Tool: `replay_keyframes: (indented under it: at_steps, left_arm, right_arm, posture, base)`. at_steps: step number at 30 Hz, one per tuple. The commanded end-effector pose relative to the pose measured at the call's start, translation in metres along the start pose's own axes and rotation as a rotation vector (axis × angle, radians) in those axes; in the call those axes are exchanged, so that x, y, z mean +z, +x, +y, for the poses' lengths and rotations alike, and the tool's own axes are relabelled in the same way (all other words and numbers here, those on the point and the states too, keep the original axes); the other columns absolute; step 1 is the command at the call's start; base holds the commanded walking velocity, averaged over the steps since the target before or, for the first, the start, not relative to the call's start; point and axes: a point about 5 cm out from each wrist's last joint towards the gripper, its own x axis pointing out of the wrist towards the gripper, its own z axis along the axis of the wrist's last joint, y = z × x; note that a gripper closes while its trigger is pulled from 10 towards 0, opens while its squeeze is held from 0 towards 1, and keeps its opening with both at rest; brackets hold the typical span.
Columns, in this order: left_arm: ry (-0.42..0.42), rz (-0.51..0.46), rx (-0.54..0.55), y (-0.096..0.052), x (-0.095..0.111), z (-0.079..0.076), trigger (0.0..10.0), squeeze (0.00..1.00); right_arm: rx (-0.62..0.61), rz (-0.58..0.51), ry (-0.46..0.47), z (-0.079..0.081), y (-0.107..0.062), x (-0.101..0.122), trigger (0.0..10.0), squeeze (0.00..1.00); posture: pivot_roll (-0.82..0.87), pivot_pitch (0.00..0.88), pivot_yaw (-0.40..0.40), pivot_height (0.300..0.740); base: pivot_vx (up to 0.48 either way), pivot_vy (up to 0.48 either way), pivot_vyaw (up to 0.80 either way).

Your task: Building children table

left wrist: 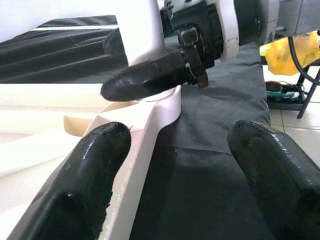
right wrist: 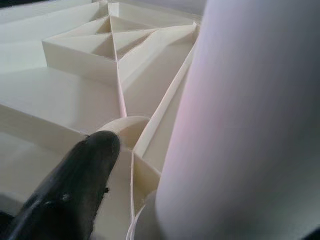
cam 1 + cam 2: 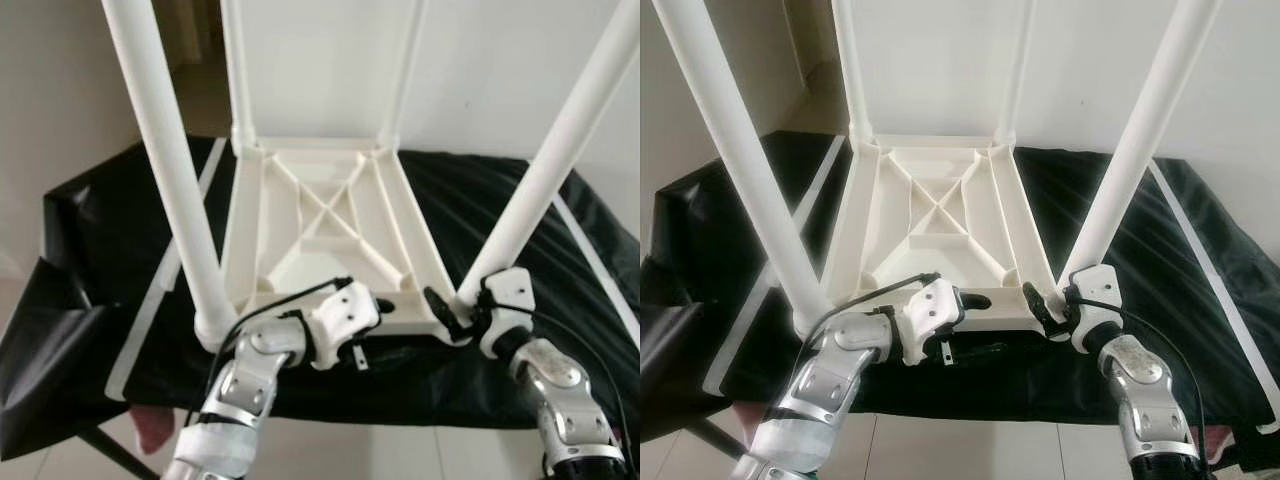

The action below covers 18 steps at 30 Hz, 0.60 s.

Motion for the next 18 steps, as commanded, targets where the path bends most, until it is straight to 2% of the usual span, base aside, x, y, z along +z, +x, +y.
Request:
replay_keyframes:
  at_steps: [1,2,3,11,12,13,18]
  left_arm:
    - [0.016,-0.015,0.141,0.0006,0.0039,0.0071,10.0,0.00]
    - [0.016,-0.015,0.141,0.0006,0.0039,0.0071,10.0,0.00]
    - [0.017,-0.016,0.142,0.0008,0.0045,0.0072,10.0,0.00]
    - [0.018,-0.016,0.146,0.0007,0.0053,0.0077,10.0,0.00]
    - [0.017,-0.016,0.146,0.0005,0.0054,0.0076,10.0,0.00]
    - [0.015,-0.016,0.146,0.0001,0.0054,0.0072,10.0,0.00]
    - [0.011,-0.014,0.146,-0.0007,0.0051,0.0067,10.0,0.00]
  right_arm:
    - [0.007,0.017,0.008,-0.0026,0.0010,-0.0037,4.9,0.00]
    - [0.007,0.017,0.008,-0.0026,0.0010,-0.0037,4.9,0.00]
    - [0.012,0.023,0.011,-0.0037,0.0012,-0.0061,0.0,0.00]
    - [0.015,0.033,0.040,-0.0056,0.0003,-0.0108,0.0,0.00]
    - [0.015,0.032,0.049,-0.0053,0.0000,-0.0113,3.1,0.00]
    - [0.012,0.031,0.056,-0.0029,-0.0005,-0.0116,10.0,0.00]
    - [-0.029,0.035,0.078,0.0006,-0.0015,-0.0110,10.0,0.00]
  posture:
    - [-0.01,0.000,-0.027,0.740]
    - [-0.01,0.000,-0.027,0.740]
    - [-0.01,0.000,-0.027,0.740]
    - [-0.01,0.000,-0.027,0.740]
    - [-0.01,0.000,-0.026,0.740]
    - [-0.01,0.000,-0.025,0.740]
    - [-0.01,0.000,-0.024,0.740]
  base:
    - [0.000,0.000,0.00]
    - [0.000,0.000,0.00]
    - [0.000,0.000,0.00]
    - [0.000,0.000,0.00]
    - [0.000,0.000,0.00]
    - [0.000,0.000,0.00]
    - [0.000,0.000,0.00]
